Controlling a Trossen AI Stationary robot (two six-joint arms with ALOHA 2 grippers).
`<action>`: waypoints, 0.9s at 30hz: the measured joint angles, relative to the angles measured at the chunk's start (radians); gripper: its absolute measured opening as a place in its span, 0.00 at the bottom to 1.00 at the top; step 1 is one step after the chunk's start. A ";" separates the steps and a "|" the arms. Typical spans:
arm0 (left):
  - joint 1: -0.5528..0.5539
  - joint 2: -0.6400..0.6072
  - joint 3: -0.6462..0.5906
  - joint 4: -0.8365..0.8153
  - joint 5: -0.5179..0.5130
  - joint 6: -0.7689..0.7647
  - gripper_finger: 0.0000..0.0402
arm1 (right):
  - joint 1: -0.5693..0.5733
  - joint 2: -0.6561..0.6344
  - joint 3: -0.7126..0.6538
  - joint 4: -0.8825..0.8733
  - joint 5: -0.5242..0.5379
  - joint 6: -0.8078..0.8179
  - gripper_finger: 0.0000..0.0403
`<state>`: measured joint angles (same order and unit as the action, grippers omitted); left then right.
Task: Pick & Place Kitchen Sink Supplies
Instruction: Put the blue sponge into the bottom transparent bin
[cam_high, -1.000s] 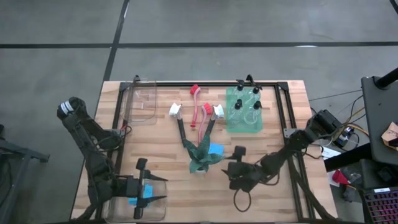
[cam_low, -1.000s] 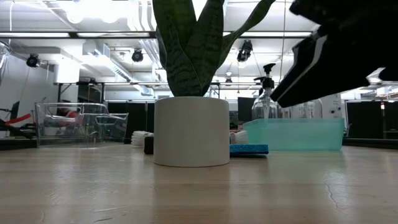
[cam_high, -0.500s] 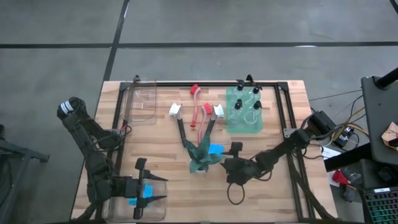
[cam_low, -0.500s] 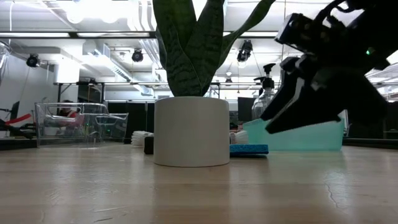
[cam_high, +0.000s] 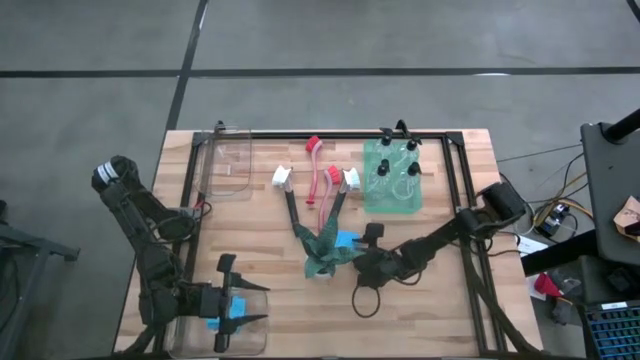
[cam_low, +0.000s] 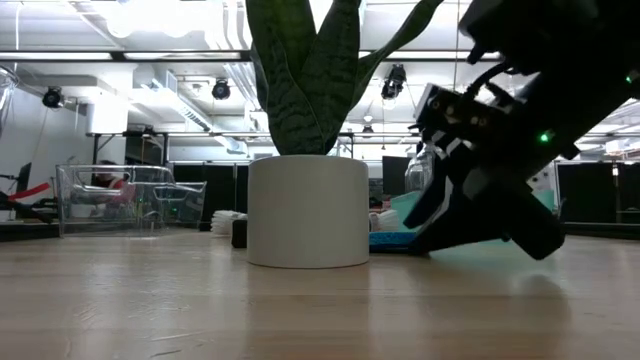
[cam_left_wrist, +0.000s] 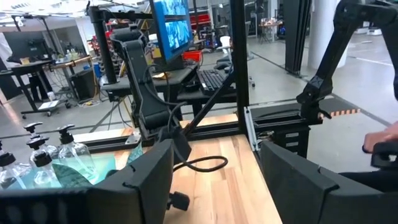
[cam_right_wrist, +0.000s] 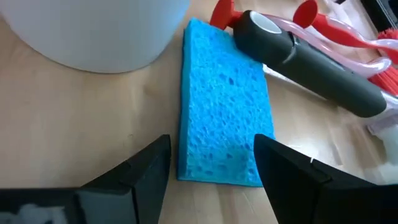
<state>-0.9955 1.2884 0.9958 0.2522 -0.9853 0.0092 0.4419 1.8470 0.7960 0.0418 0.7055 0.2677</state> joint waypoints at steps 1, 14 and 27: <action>0.000 0.000 0.000 0.001 0.000 -0.003 0.58 | -0.003 0.005 0.000 0.002 0.001 0.005 0.56; 0.001 0.000 -0.001 0.002 0.000 -0.009 0.58 | -0.016 0.013 0.001 -0.006 -0.014 0.054 0.36; 0.000 0.000 -0.002 -0.001 0.000 -0.047 0.58 | -0.015 0.005 0.030 -0.114 -0.064 0.120 0.03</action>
<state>-0.9951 1.2883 0.9939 0.2512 -0.9855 -0.0376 0.4272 1.8517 0.8259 -0.0720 0.6418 0.3880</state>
